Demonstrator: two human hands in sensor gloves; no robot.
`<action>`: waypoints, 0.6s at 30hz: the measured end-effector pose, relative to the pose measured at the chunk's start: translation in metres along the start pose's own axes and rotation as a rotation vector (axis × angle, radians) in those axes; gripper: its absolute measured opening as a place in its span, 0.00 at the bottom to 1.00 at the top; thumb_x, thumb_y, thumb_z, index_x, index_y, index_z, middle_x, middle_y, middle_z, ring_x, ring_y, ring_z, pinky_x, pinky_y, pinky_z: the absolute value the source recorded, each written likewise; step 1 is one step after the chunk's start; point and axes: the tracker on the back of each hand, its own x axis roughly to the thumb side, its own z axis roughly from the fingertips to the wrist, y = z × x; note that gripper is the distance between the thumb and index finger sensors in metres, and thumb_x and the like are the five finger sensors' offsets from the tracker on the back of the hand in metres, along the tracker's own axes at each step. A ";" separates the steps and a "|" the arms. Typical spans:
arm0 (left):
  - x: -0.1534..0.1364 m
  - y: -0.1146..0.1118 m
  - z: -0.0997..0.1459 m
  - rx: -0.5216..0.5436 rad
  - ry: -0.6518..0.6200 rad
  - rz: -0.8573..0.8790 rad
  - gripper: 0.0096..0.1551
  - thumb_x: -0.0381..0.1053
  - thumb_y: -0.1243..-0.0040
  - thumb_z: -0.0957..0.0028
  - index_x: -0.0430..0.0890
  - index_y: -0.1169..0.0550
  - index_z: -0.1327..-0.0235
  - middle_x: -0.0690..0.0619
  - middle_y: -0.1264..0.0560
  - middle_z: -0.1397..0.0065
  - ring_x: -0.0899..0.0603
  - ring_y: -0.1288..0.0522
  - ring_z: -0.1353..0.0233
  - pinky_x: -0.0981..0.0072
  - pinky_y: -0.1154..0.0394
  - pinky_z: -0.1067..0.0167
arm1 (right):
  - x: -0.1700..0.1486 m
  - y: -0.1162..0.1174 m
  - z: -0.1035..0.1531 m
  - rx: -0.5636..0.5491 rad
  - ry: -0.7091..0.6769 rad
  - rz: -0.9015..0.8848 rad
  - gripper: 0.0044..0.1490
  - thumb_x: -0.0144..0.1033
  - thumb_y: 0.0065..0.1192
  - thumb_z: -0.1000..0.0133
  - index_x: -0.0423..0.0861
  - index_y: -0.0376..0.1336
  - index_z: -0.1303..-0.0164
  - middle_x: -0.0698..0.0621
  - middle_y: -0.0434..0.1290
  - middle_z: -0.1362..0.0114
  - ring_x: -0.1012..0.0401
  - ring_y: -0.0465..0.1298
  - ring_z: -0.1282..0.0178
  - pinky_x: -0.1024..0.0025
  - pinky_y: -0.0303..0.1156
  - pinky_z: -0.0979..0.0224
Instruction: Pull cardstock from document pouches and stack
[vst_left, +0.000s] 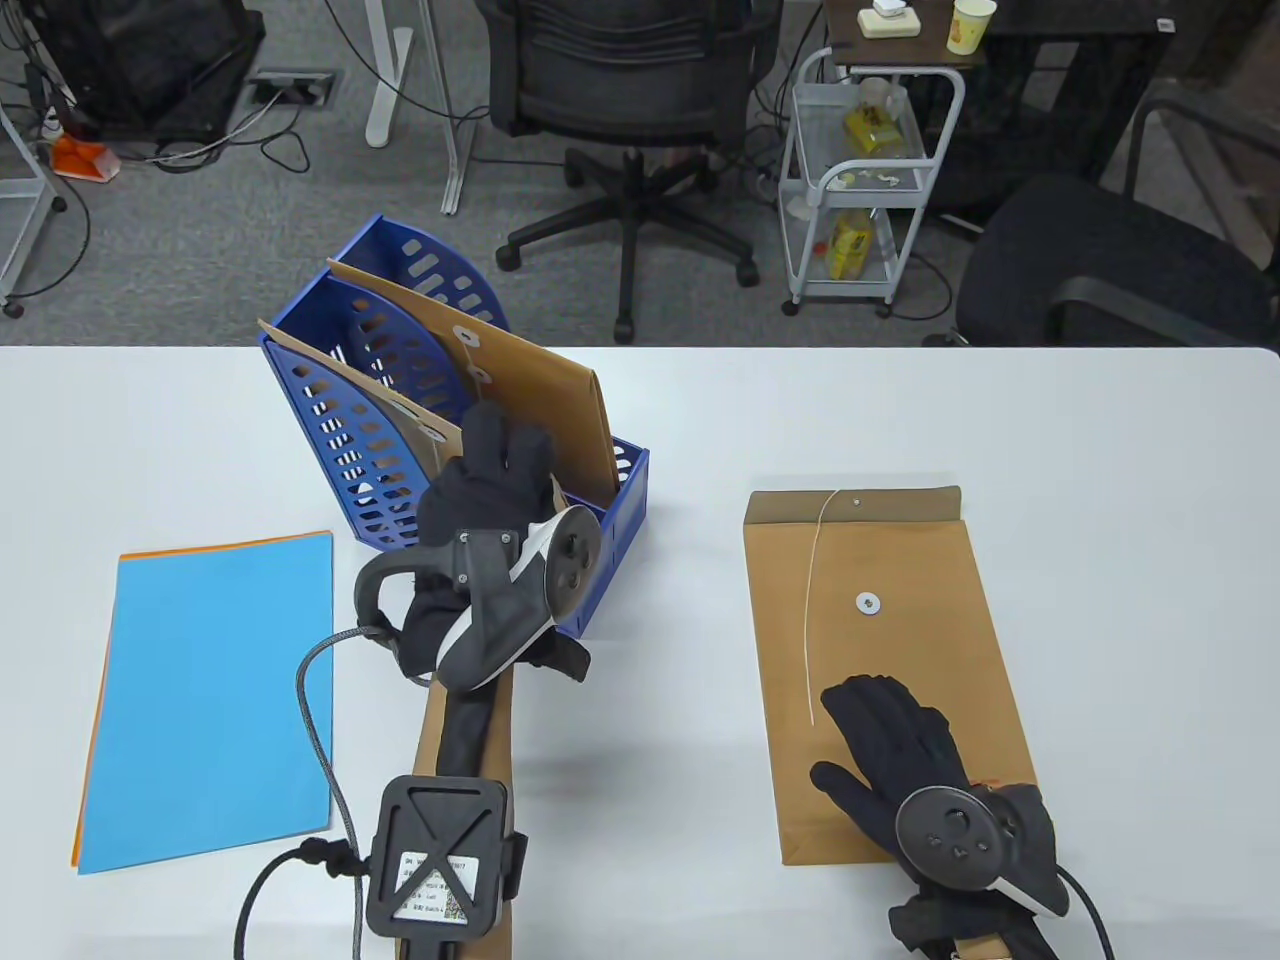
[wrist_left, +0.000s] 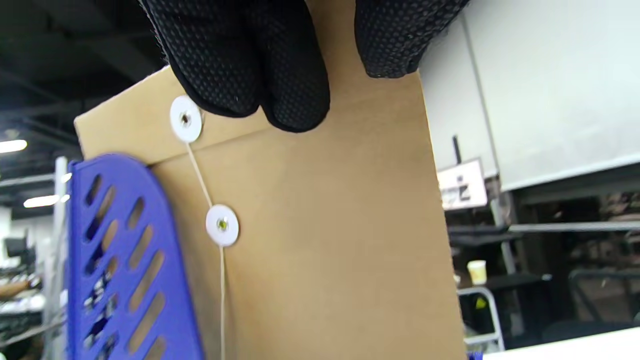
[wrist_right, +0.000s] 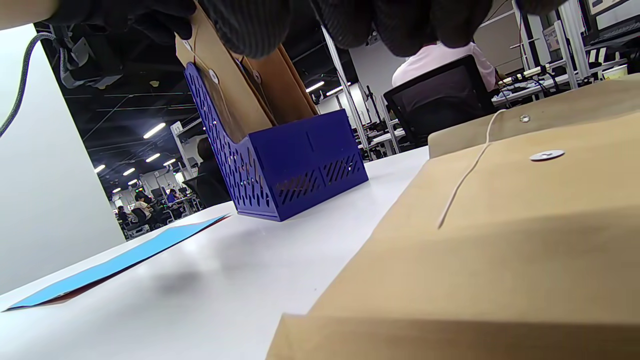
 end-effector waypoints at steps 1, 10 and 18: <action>0.001 -0.001 0.001 0.024 -0.005 -0.003 0.23 0.47 0.41 0.30 0.54 0.37 0.26 0.44 0.34 0.20 0.49 0.22 0.32 0.51 0.21 0.30 | 0.000 0.000 0.000 0.001 0.002 0.000 0.42 0.55 0.43 0.26 0.43 0.45 0.07 0.37 0.52 0.09 0.35 0.52 0.11 0.31 0.50 0.19; 0.022 0.047 0.023 0.294 -0.063 -0.150 0.23 0.46 0.44 0.29 0.53 0.38 0.26 0.44 0.36 0.20 0.50 0.24 0.29 0.53 0.27 0.23 | -0.001 -0.004 -0.006 -0.039 0.004 -0.078 0.43 0.55 0.43 0.26 0.42 0.44 0.07 0.36 0.51 0.09 0.34 0.52 0.11 0.31 0.50 0.19; 0.040 0.120 0.089 0.549 -0.212 -0.113 0.22 0.47 0.44 0.29 0.54 0.37 0.25 0.45 0.35 0.21 0.51 0.23 0.32 0.53 0.26 0.23 | 0.017 -0.029 -0.002 -0.220 -0.050 -0.061 0.48 0.54 0.44 0.25 0.38 0.37 0.06 0.31 0.46 0.09 0.31 0.48 0.12 0.30 0.50 0.20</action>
